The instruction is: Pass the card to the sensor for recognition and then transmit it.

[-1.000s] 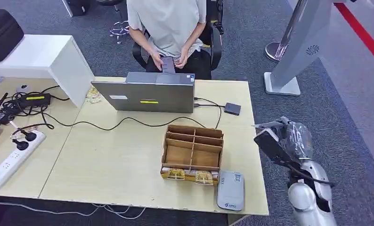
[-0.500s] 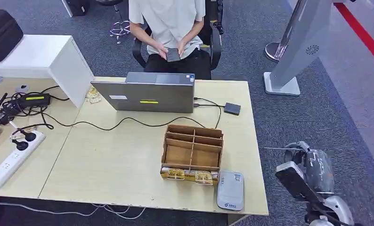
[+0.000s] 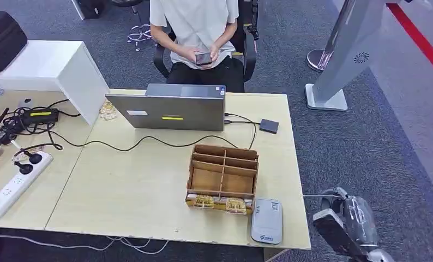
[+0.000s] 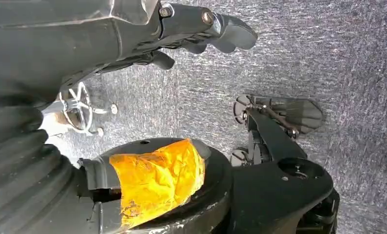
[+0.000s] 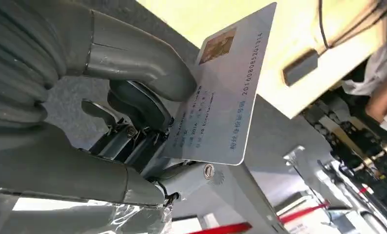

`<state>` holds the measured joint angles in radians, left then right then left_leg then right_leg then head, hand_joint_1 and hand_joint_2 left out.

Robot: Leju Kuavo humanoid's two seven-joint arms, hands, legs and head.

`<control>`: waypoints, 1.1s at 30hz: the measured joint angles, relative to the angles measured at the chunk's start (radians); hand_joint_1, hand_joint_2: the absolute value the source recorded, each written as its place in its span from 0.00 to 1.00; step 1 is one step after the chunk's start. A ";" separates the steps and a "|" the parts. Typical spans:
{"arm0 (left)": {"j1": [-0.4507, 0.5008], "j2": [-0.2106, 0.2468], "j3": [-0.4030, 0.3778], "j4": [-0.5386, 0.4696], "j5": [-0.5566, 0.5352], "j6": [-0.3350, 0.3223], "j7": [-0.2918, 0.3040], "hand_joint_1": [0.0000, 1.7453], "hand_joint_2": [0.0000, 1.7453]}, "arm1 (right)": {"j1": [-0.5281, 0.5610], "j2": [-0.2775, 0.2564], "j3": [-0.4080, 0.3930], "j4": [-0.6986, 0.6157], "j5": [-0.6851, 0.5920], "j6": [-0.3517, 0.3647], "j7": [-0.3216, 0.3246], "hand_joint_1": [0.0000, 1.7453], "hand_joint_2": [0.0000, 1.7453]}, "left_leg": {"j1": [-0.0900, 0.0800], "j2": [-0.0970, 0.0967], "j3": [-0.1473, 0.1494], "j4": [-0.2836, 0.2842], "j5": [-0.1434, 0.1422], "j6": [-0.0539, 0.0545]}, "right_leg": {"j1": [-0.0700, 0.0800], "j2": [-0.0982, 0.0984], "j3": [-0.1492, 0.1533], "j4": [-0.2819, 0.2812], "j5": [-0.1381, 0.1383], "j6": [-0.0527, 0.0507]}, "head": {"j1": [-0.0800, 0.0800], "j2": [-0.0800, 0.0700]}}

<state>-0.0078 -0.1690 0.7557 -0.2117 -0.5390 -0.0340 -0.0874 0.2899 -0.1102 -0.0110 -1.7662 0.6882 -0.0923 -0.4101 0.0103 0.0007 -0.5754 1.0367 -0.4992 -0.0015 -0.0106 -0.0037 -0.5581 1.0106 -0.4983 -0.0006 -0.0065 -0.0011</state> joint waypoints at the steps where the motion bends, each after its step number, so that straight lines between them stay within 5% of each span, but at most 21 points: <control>1: 0.000 -0.001 0.001 0.000 -0.001 0.000 0.000 0.00 1.00 | 0.004 0.003 0.007 0.007 0.002 0.000 -0.001 1.00 1.00 | 0.000 0.000 0.000 0.000 0.000 0.000 | 0.000 0.000 0.000 0.000 0.000 0.000 | 0.000 0.000; 33: -0.007 -0.003 0.019 0.000 -0.033 -0.011 0.000 0.00 1.00 | 0.013 0.018 0.145 0.135 -0.003 -0.026 0.019 1.00 1.00 | 0.000 0.000 0.000 0.000 0.000 0.000 | 0.000 0.000 0.000 0.000 0.000 0.000 | 0.000 0.000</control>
<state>-0.0152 -0.1720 0.7744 -0.2117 -0.5718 -0.0454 -0.0874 0.3029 -0.0927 0.1339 -1.6312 0.6852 -0.1186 -0.3907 0.0103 0.0007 -0.5755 1.0366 -0.4992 -0.0015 -0.0106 -0.0037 -0.5580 1.0106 -0.4984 -0.0006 -0.0061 -0.0011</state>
